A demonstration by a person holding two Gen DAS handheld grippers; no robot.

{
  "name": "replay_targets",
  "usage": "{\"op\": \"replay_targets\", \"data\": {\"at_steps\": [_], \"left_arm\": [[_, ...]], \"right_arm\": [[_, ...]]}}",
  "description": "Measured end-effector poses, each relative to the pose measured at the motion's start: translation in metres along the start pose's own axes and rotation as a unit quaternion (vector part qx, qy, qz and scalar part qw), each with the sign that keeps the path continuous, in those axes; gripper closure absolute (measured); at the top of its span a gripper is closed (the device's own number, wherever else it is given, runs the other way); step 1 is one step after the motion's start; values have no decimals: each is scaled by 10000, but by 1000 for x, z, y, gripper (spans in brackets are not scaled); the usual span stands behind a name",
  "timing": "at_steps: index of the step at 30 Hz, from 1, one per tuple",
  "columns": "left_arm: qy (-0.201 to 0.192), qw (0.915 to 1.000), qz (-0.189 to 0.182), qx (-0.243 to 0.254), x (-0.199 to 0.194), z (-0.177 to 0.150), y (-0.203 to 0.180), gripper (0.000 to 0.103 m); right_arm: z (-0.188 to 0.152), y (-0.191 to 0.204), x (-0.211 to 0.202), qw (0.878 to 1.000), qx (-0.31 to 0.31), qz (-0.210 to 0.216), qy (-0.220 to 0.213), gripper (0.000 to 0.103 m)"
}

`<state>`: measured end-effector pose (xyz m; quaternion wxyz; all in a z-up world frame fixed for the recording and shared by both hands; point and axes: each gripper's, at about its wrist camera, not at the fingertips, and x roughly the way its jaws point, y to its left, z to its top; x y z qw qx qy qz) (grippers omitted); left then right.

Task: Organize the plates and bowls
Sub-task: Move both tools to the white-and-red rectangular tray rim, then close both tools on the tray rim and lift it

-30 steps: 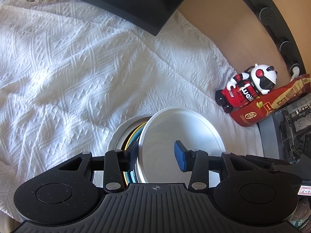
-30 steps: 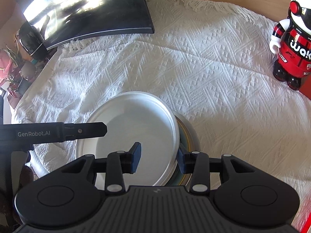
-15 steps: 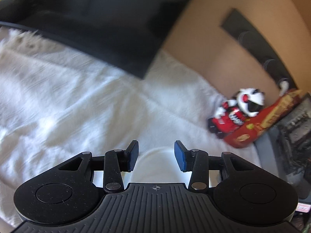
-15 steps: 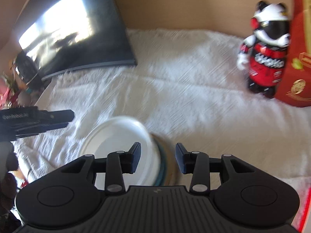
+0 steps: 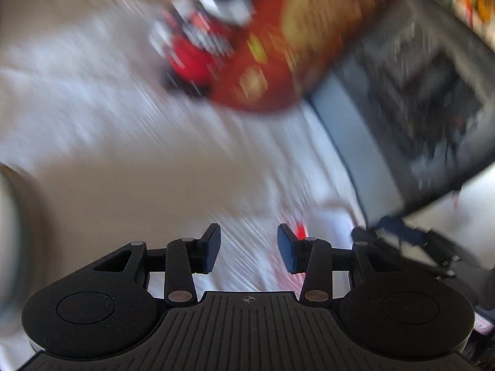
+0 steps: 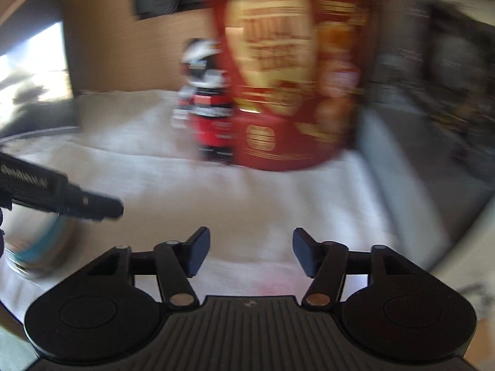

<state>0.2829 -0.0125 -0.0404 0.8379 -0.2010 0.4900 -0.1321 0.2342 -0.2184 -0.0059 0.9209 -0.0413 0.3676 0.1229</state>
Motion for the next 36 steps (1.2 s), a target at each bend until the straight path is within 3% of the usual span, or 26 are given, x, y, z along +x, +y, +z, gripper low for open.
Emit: {"op": "replay_targets", "data": {"at_steps": [3, 7, 13, 16, 17, 19, 23, 28, 32, 36], "left_arm": [[369, 9992, -152, -1, 44, -17, -31, 58], [504, 9987, -15, 90, 75, -32, -63, 58], [676, 9971, 288, 213, 115, -34, -83, 58], [887, 9958, 234, 77, 135, -35, -79, 63], [927, 9955, 167, 16, 137, -36, -77, 72], [906, 9957, 167, 57, 131, -38, -75, 77], [694, 9969, 338, 121, 101, -37, -59, 77], [386, 9965, 738, 70, 45, -42, -8, 77], [223, 9933, 1061, -395, 11, -49, 48, 75], [249, 9906, 1134, -729, 0, -55, 81, 75]], "right_arm": [[-32, -50, 1, 9988, 60, -285, 405, 41], [-67, -105, 6, 9951, 467, -444, 747, 41], [-80, -137, 29, 9915, 983, 21, 855, 44], [-84, -142, 46, 9880, 1172, 178, 991, 67], [-84, -142, 55, 9849, 1291, 294, 1113, 74], [-88, -142, 60, 9781, 1529, 617, 1272, 81], [-82, -120, 56, 9787, 1466, 813, 1183, 81], [-68, -63, 60, 9793, 1164, 1251, 1090, 81], [-63, 2, 72, 9737, 891, 1687, 1242, 81], [-65, 55, 83, 9696, 526, 1876, 1482, 81]]}}
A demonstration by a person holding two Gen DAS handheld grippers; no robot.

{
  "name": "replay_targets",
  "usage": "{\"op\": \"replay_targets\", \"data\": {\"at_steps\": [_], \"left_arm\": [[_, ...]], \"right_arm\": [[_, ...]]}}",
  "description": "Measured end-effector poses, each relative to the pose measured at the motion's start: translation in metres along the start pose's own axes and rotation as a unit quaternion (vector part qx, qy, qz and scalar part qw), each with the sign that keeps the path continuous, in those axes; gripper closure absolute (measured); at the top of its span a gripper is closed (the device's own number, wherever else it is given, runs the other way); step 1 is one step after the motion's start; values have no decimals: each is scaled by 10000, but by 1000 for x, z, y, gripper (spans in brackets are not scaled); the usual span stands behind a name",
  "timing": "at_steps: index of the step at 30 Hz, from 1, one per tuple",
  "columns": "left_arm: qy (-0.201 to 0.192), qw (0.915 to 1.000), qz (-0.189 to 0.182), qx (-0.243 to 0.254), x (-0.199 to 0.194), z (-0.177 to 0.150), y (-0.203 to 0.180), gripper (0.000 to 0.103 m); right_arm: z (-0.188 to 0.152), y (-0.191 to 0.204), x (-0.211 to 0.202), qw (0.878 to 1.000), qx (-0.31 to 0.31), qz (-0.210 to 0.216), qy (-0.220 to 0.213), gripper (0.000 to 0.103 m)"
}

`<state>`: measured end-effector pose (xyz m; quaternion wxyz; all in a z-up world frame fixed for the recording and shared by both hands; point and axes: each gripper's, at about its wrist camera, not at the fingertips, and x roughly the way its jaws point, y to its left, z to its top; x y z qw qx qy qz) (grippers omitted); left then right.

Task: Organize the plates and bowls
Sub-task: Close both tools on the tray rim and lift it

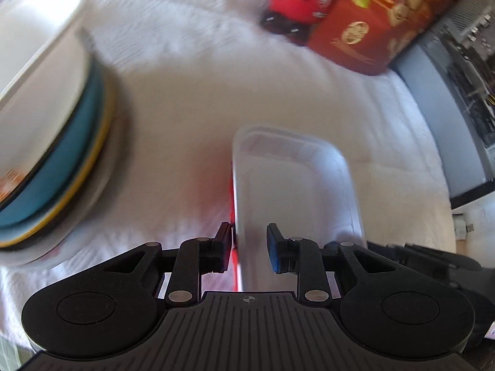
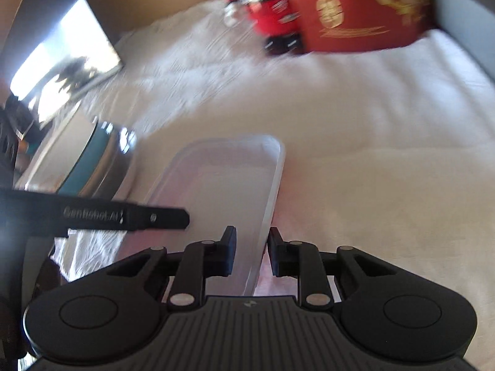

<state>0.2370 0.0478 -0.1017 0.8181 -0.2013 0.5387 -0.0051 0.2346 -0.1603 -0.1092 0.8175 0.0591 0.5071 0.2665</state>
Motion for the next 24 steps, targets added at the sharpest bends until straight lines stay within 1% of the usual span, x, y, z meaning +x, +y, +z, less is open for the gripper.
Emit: {"op": "replay_targets", "data": {"at_steps": [3, 5, 7, 10, 14, 17, 18, 20, 24], "left_arm": [[87, 9999, -24, 53, 3, -3, 7, 75], [184, 9998, -50, 29, 8, -4, 9, 75], [183, 9998, -72, 94, 8, -2, 9, 75], [178, 9996, -67, 214, 13, 0, 4, 75], [174, 9988, 43, 459, 15, -2, -4, 75], [212, 9990, 113, 377, 15, -2, -6, 75], [205, 9992, 116, 330, 16, -2, -7, 73], [213, 9991, 64, 351, 16, 0, -8, 70], [277, 9993, -165, 212, 13, 1, -4, 71]], "right_arm": [[-3, 14, 14, 9996, -48, 6, 261, 81], [-10, 17, 14, 9993, -49, -24, 358, 81], [-11, 16, 17, 9991, 24, 10, 434, 80], [-7, 10, 17, 9990, 150, 65, 417, 80], [-3, -2, 14, 9989, 395, -52, 234, 80], [-1, -7, 17, 9986, 502, 6, 179, 80], [0, -7, 18, 9985, 517, 41, 170, 80], [0, -7, 19, 9986, 499, 60, 154, 79], [0, -2, 16, 9988, 455, -72, 179, 78]]}}
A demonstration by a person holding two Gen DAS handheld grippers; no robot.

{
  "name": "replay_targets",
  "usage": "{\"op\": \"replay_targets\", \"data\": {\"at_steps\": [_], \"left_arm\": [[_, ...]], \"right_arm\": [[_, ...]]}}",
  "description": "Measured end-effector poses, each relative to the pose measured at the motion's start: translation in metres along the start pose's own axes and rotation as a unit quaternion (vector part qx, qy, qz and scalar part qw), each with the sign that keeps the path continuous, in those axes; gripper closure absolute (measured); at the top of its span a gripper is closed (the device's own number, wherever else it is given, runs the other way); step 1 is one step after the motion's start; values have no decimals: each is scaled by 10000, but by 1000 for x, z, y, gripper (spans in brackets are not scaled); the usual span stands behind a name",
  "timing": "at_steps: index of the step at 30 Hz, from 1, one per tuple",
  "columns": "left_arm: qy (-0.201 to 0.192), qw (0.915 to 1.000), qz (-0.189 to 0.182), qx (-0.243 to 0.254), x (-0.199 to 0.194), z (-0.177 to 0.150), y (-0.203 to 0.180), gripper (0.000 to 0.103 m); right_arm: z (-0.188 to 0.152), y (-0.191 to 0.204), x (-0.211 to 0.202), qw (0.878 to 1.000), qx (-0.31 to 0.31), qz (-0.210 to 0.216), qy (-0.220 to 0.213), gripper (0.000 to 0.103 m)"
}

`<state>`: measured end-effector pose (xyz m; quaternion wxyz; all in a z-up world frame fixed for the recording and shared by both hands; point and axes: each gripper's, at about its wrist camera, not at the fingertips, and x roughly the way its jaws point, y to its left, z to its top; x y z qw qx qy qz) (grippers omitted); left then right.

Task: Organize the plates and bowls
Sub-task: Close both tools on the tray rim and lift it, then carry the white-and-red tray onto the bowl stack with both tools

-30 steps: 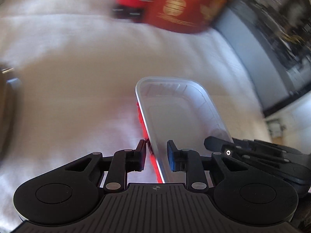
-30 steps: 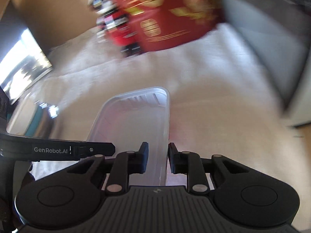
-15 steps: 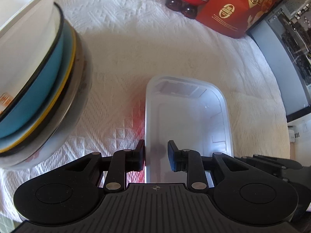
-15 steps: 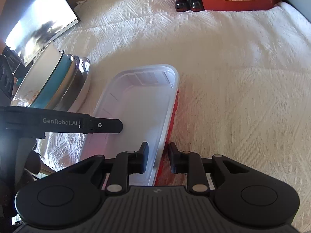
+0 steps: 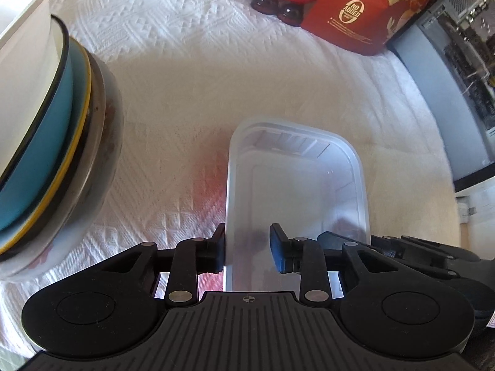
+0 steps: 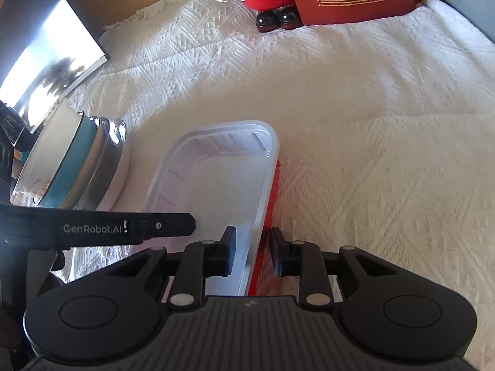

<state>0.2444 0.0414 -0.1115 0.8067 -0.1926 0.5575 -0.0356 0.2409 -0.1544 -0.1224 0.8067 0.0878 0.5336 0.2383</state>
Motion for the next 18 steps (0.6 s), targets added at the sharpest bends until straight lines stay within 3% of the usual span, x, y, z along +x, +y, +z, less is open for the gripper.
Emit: {"op": "replay_targets", "data": {"at_steps": [4, 9, 14, 18], "left_arm": [[-222, 9995, -222, 59, -28, 1, -7, 71], [-972, 9929, -537, 435, -97, 9, -13, 71], [-1280, 9871, -797, 537, -161, 28, 19, 71], [-1438, 9854, -620, 670, -202, 40, 59, 71]], "right_arm": [[5, 8, -24, 9997, -56, -31, -220, 78], [21, 36, -76, 9960, -195, -22, -870, 78], [40, 84, -109, 9901, -316, 82, -1367, 78], [50, 139, -110, 9852, -489, 268, -1618, 78]]}}
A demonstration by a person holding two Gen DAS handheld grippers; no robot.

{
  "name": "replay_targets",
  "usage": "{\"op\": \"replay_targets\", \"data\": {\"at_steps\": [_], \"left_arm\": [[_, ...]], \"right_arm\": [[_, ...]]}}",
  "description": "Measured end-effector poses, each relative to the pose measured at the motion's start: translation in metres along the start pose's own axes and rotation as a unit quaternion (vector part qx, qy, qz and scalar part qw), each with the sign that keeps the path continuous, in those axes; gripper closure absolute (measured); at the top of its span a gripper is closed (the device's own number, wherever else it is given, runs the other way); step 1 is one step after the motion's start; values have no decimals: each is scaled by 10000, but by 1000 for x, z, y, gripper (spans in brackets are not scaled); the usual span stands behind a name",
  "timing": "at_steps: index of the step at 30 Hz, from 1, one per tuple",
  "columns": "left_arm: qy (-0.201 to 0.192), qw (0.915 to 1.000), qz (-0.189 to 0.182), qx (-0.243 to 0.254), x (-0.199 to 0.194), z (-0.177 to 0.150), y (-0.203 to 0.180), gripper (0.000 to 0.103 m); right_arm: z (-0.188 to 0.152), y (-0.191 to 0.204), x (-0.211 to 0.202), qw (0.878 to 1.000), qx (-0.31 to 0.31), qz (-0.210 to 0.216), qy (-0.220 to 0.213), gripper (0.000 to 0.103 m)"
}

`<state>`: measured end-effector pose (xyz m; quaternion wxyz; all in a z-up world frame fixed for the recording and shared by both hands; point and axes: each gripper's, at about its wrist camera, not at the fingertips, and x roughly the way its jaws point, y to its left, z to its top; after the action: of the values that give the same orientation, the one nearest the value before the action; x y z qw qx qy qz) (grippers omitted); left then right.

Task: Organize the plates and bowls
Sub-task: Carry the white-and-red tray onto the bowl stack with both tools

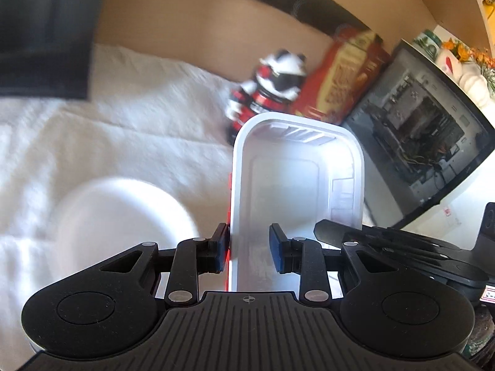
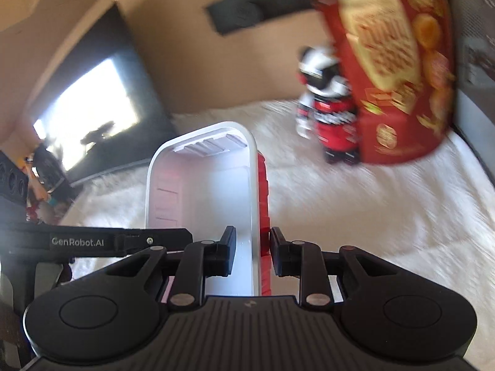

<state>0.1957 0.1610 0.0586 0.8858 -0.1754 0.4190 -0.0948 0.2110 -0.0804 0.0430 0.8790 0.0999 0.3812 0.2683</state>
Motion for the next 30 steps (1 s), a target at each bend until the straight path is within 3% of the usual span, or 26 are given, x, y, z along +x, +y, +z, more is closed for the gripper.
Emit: {"op": "replay_targets", "data": {"at_steps": [6, 13, 18, 23, 30], "left_arm": [[-91, 9996, 110, -226, -44, 8, 56, 71], [114, 9965, 74, -827, -28, 4, 107, 71], [309, 9918, 54, -1240, 3, 4, 125, 71], [496, 9913, 52, -1219, 23, 9, 125, 71], [471, 9904, 28, -1297, 16, 16, 134, 72]], "right_arm": [[3, 77, 23, 9993, -305, 188, -107, 78], [6, 115, 65, 9980, -433, 178, 423, 78], [8, 113, 91, 9964, -518, 95, 660, 78], [13, 91, 116, 9954, -363, -20, 883, 78], [13, 79, 124, 9936, -216, 241, 1081, 78]]}}
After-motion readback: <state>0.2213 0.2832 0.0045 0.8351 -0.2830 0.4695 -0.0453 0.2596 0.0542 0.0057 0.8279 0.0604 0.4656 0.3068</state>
